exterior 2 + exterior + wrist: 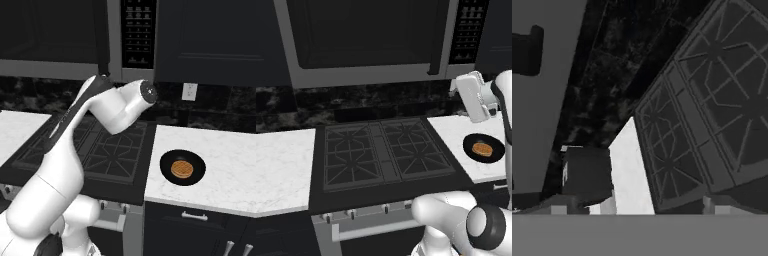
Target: Open the microwave, place the bowl with waffle inside the microwave, then close the microwave door and turn it on.
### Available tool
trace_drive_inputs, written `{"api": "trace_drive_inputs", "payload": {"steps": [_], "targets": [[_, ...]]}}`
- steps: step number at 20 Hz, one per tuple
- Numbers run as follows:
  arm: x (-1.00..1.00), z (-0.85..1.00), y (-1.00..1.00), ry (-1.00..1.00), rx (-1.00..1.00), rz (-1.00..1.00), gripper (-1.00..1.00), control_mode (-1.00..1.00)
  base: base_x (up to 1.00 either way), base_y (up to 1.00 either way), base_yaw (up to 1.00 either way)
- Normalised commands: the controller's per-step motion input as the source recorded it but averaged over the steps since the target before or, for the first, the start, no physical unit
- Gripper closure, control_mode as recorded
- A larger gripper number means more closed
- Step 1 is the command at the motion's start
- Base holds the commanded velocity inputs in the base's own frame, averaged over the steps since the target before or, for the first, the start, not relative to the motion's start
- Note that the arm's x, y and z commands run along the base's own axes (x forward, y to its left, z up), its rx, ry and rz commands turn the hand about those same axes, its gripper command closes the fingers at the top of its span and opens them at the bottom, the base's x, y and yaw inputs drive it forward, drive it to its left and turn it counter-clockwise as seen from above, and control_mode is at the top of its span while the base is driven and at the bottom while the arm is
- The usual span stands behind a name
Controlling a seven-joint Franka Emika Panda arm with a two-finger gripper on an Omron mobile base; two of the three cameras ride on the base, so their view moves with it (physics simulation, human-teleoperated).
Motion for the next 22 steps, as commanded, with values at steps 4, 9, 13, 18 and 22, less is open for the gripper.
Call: {"api": "trace_drive_inputs", "payload": {"steps": [4, 9, 13, 18, 22], "targets": [[0.00, 0.69, 0.00, 0.00, 0.63, -0.26, -1.00, -1.00, 0.00, 0.00, 0.00], [0.16, 0.45, -0.01, 0.01, 0.62, -0.18, -1.00, -1.00, 0.00, 0.00, 0.00], [0.32, 0.27, 0.00, 0.11, 0.57, -0.16, -1.00, -1.00, 0.00, 0.00, 0.00], [0.18, 0.25, 0.32, 0.08, 0.43, -0.15, -1.00, -1.00, 0.00, 0.00, 0.00], [0.29, 0.18, 0.54, 0.06, 0.28, -0.09, -1.00, -1.00, 0.00, 0.00, 0.00]]}}
